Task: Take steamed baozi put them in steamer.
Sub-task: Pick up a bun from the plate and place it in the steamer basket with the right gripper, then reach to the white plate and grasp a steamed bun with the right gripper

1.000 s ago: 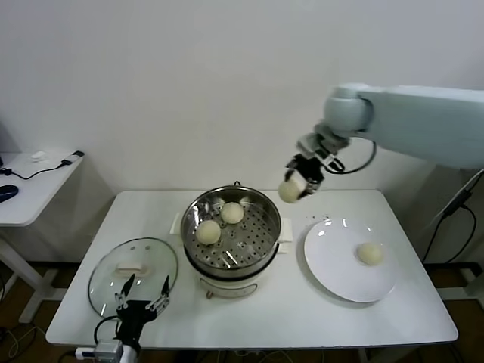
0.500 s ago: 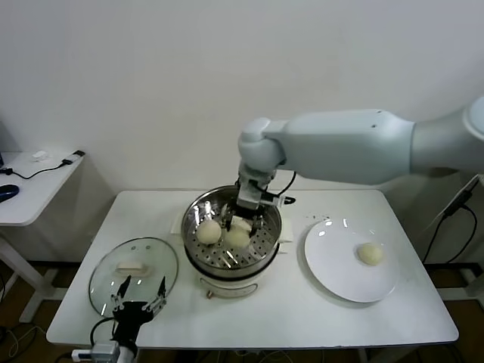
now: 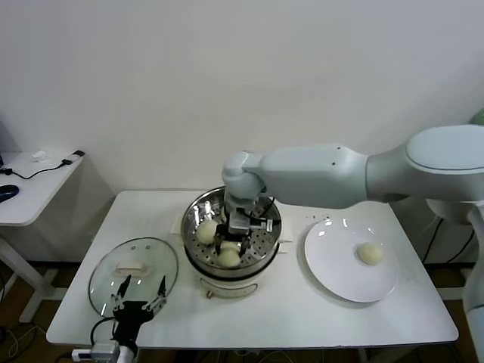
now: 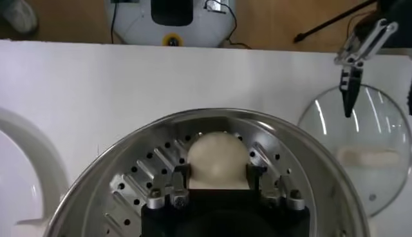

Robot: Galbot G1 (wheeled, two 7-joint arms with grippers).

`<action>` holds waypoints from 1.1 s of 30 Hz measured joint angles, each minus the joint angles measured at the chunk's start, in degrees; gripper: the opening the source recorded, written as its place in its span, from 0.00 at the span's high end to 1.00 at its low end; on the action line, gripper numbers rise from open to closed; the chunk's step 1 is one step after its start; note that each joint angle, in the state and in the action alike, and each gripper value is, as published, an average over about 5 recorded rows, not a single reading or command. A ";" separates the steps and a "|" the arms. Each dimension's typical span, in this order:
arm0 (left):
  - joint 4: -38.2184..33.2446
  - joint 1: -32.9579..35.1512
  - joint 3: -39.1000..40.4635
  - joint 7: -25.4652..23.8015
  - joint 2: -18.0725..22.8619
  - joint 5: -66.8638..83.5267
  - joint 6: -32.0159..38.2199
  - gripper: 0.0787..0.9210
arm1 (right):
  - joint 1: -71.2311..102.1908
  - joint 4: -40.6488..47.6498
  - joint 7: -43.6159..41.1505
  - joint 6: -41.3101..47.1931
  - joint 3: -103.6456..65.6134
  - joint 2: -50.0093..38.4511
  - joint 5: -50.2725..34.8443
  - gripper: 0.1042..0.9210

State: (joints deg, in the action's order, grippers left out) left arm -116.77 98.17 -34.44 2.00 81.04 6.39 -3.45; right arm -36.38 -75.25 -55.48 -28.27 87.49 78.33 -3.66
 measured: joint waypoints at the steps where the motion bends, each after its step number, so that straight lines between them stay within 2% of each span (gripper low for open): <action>1: 0.00 0.01 0.00 0.01 -0.02 0.01 0.00 0.12 | 0.16 0.17 0.26 -0.18 -0.13 0.04 0.22 0.27; 4: -0.10 0.04 0.00 0.04 -0.05 0.01 0.00 0.12 | 0.36 0.33 0.89 -0.71 -0.62 -0.03 0.65 0.18; 7: -0.28 0.08 0.03 0.05 -0.03 0.01 0.00 0.12 | -0.18 0.10 0.85 -1.31 -1.07 -0.54 0.18 0.13; 12: -0.42 0.07 0.29 0.01 0.03 -0.17 0.00 0.12 | -3.64 0.17 -1.56 -2.35 -0.91 -3.11 -3.42 0.12; 18: -0.19 -0.06 0.43 0.00 -0.03 -0.29 0.12 0.12 | -11.03 1.52 -5.05 -1.63 2.87 -9.44 -11.94 0.12; 25: 0.19 -0.45 0.20 -0.02 -0.51 0.01 0.16 0.12 | -19.62 1.46 -6.53 7.36 12.66 -20.77 -18.92 0.12; 33: 0.36 -0.54 -0.20 -0.26 -0.59 0.11 -0.26 0.12 | -18.02 1.74 -5.32 19.51 18.17 -34.13 -20.03 0.12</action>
State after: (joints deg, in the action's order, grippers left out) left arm -116.41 97.63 -34.64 1.74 80.45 6.50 -3.71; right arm -54.39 -73.51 -60.80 -8.76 105.66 44.20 -23.69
